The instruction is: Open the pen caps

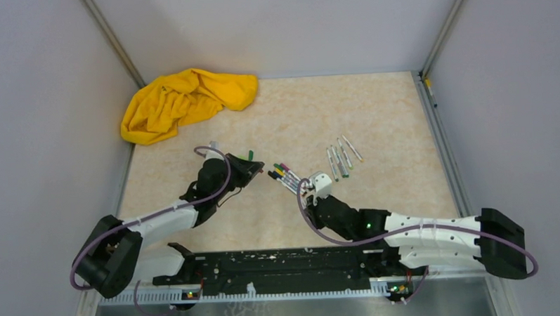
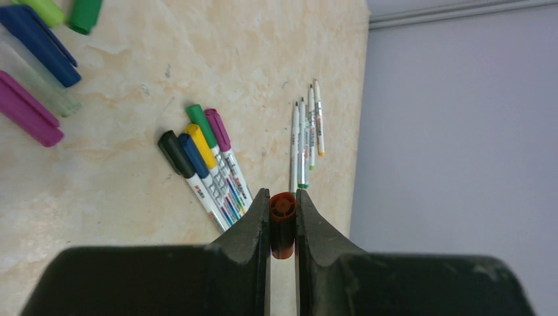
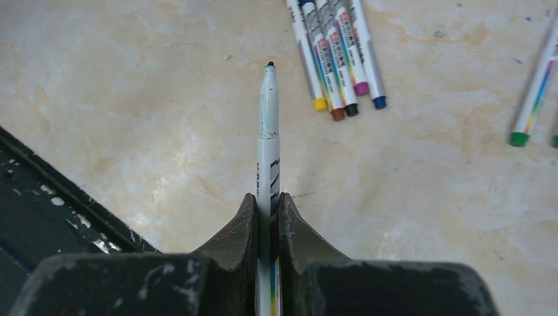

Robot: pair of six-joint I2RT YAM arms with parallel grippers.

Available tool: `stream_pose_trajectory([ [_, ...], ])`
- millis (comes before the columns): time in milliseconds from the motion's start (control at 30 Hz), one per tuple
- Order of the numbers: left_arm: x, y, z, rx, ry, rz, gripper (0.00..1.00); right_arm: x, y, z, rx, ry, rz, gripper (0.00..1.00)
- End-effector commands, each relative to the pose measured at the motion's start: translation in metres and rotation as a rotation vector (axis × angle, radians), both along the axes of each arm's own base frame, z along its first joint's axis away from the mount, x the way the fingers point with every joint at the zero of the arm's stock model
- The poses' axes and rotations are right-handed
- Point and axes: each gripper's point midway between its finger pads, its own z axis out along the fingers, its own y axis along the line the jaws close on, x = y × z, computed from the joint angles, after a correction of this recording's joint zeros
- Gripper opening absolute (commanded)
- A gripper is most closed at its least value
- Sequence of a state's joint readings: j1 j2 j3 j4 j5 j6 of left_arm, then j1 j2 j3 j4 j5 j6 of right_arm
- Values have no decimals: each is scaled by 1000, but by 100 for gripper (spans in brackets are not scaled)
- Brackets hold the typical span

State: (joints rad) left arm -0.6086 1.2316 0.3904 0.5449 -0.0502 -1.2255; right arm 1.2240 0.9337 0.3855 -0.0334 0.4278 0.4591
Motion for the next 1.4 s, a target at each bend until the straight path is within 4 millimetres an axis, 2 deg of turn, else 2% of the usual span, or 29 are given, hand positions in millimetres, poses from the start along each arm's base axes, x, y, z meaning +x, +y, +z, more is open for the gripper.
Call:
stream_pose_trajectory([
  [0, 7, 26, -17, 177, 48, 94, 0, 25, -10, 40, -11, -82, -137, 0],
  [100, 9, 41, -31, 260, 95, 154, 8, 46, -19, 46, -51, -86, -204, 0],
  [267, 13, 62, -49, 373, 132, 235, 14, 86, -31, 47, -68, -81, -264, 0],
  [500, 19, 81, -56, 426, 112, 309, 36, 132, -29, 37, -147, -68, -280, 0],
  [600, 22, 84, -61, 423, 109, 319, 39, 147, -30, 25, -179, -50, -292, 0],
  [800, 28, 80, -73, 406, 130, 320, 39, 175, -37, 10, -191, -30, -321, 0],
  [1000, 33, 74, -80, 374, 138, 312, 38, 194, -44, 1, -230, -24, -344, 0],
  [1167, 35, 65, -72, 335, 115, 282, 38, 203, -54, -6, -272, -16, -364, 0],
  [1367, 24, 43, -67, 272, 98, 153, 43, 211, -66, -21, -290, 12, -381, 0],
])
